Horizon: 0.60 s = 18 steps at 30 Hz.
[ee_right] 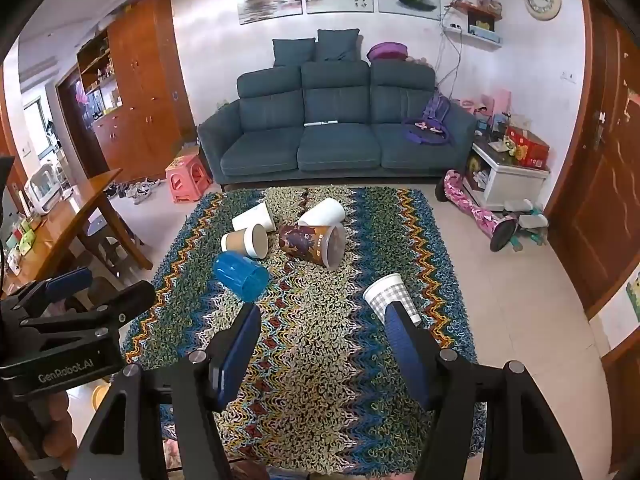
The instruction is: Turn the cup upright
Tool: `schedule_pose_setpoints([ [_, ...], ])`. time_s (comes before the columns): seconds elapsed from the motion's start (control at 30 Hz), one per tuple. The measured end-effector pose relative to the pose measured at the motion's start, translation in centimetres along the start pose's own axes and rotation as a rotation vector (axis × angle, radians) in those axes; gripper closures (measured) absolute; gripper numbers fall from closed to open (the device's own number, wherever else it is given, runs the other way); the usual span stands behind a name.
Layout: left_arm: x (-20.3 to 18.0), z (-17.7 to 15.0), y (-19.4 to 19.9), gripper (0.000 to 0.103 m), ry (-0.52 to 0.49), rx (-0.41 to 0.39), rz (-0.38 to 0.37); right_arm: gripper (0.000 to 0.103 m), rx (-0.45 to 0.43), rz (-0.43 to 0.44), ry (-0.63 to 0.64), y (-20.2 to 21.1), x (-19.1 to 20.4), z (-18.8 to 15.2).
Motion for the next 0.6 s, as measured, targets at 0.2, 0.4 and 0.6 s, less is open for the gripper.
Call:
schedule_pose_setpoints([
  [0.2,-0.06,-0.02,-0.01,0.004,-0.002,0.001,-0.002,0.038,0.003,0.000,0.001,-0.60,-0.29,0.03],
  [0.4,-0.10,-0.04,-0.04,0.004,0.000,0.002,-0.004,0.038,-0.007,-0.015,0.018,-0.53,-0.34,-0.29],
  [0.6,-0.37,0.14,-0.69,0.004,0.004,0.003,-0.005,0.038,0.005,-0.027,0.028,-1.31,-0.35,0.20],
])
Point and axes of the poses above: each gripper's, at about its wrist camera, not at the fingertips, and y roughly against the way its jaws point, x to its left, z to its top, the point moved 10 cm from there along -y, roughly the way its jaws point, and after that the axes turned 9 degrees about y, right-handed, at the moved point
